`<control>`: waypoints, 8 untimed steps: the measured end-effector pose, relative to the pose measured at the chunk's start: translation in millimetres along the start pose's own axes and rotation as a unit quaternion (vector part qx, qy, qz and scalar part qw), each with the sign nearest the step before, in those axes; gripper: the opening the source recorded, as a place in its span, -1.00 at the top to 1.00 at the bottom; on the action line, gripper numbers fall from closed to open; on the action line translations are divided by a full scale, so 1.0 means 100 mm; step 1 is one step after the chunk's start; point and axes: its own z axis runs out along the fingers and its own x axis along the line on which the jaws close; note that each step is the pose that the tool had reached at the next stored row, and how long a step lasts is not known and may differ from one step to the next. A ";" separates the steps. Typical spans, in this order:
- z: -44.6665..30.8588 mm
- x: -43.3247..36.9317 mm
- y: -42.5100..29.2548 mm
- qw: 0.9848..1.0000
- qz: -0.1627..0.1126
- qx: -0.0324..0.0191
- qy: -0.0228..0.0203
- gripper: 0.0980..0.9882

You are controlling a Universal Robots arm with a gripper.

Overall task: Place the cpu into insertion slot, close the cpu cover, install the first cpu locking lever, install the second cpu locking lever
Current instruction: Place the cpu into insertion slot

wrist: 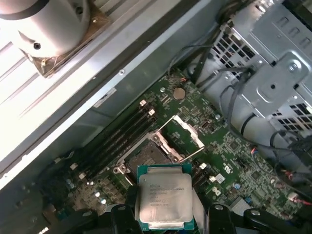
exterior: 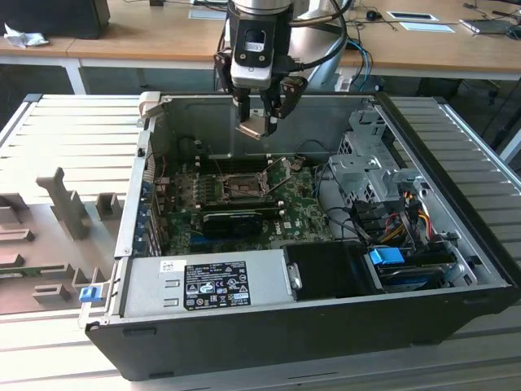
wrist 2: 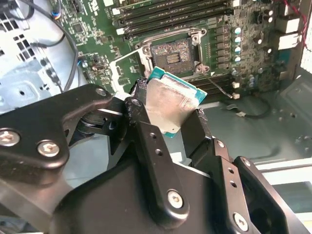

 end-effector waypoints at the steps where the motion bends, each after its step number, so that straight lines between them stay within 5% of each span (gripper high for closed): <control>1: 0.001 0.000 0.000 1.000 0.006 0.000 -0.001 0.04; 8: 0.046 -0.001 -0.004 0.999 0.046 -0.001 -0.004 0.04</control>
